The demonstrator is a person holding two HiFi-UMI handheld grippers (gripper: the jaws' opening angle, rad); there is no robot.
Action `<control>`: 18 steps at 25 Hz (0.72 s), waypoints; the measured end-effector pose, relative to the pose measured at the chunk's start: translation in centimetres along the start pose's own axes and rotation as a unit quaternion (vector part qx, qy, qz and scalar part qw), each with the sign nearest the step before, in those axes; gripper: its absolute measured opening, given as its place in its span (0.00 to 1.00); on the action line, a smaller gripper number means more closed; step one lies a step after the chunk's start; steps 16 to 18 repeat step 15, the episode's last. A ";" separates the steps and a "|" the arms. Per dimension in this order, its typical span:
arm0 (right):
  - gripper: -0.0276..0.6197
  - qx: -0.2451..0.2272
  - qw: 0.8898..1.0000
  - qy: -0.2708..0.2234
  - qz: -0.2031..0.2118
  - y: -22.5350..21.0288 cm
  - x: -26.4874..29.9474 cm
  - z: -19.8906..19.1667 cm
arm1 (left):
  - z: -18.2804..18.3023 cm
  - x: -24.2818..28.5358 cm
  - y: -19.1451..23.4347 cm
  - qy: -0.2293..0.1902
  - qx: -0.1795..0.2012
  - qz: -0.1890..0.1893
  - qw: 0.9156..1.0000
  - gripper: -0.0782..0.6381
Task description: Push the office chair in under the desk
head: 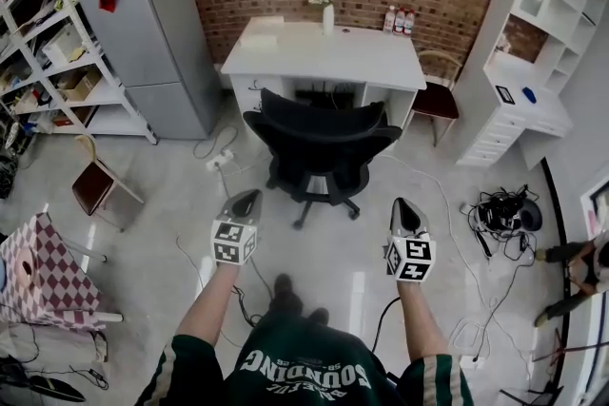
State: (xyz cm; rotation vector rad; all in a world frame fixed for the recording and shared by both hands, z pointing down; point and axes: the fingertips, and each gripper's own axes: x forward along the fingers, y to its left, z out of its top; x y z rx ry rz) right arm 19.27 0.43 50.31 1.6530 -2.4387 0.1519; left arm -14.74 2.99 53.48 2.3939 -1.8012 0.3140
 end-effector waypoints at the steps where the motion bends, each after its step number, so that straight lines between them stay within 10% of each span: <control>1: 0.04 -0.001 1.000 -0.001 0.002 0.0 -0.1 0.2 | 0.0 -0.1 0.0 0.001 0.000 0.001 1.000 0.12; 18: 0.04 -0.006 1.000 -0.005 0.014 0.7 0.4 0.6 | 0.3 -0.4 0.4 -0.001 0.000 0.008 1.000 0.12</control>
